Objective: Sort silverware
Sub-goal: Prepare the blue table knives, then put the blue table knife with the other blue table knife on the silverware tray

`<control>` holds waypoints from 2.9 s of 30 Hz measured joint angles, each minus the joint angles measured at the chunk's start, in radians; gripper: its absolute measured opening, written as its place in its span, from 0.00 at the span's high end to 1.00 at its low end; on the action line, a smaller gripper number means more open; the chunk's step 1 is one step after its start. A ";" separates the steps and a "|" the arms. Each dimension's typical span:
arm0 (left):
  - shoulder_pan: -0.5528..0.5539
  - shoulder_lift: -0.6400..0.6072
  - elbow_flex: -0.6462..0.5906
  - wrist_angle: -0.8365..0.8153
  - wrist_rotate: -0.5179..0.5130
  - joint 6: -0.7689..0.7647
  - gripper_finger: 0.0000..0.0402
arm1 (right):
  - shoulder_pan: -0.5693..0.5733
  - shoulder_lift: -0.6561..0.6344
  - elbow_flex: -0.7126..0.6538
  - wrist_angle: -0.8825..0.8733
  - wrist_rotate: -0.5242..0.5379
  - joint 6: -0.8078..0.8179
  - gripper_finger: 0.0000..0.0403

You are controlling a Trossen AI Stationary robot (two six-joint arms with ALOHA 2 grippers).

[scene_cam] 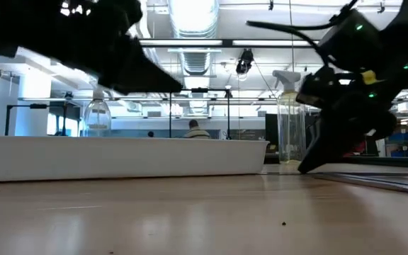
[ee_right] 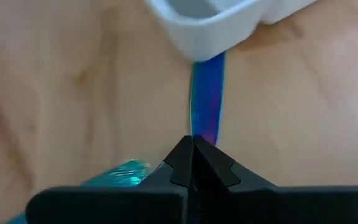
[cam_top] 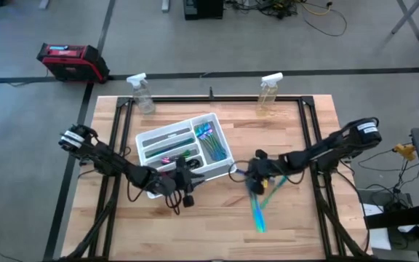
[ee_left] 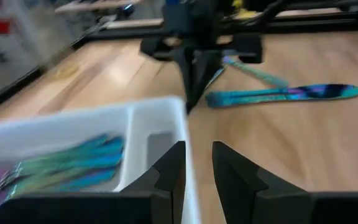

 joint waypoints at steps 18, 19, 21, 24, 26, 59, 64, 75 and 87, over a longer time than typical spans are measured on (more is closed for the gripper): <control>-0.020 0.162 0.322 -0.218 0.151 0.124 0.84 | 0.365 -0.112 -0.001 -0.033 -0.062 0.172 1.00; -0.019 0.177 0.342 -0.238 0.149 0.127 0.84 | 0.389 -0.085 0.000 0.009 -0.062 0.190 1.00; -0.015 0.198 0.373 -0.285 0.147 0.128 0.84 | 0.437 -0.030 0.014 0.063 -0.061 0.230 1.00; -0.012 0.210 0.389 -0.310 0.148 0.142 0.84 | 0.503 0.052 0.069 0.081 -0.058 0.287 1.00; -0.011 0.209 0.389 -0.317 0.148 0.151 0.84 | 0.534 0.108 0.116 0.083 -0.057 0.307 1.00; -0.060 0.193 0.389 -0.639 0.117 -0.031 0.84 | 0.156 0.278 0.346 0.129 0.057 -0.214 1.00; -0.046 0.198 0.374 -0.640 0.104 -0.035 0.84 | 0.167 0.282 0.337 0.110 0.190 -0.164 1.00; 0.002 0.126 0.239 -0.684 0.079 -0.073 0.84 | 0.120 0.319 0.341 0.146 0.327 -0.169 1.00; 0.019 0.110 0.099 -0.341 0.026 -0.048 0.84 | 0.095 0.330 0.338 0.152 0.264 -0.176 1.00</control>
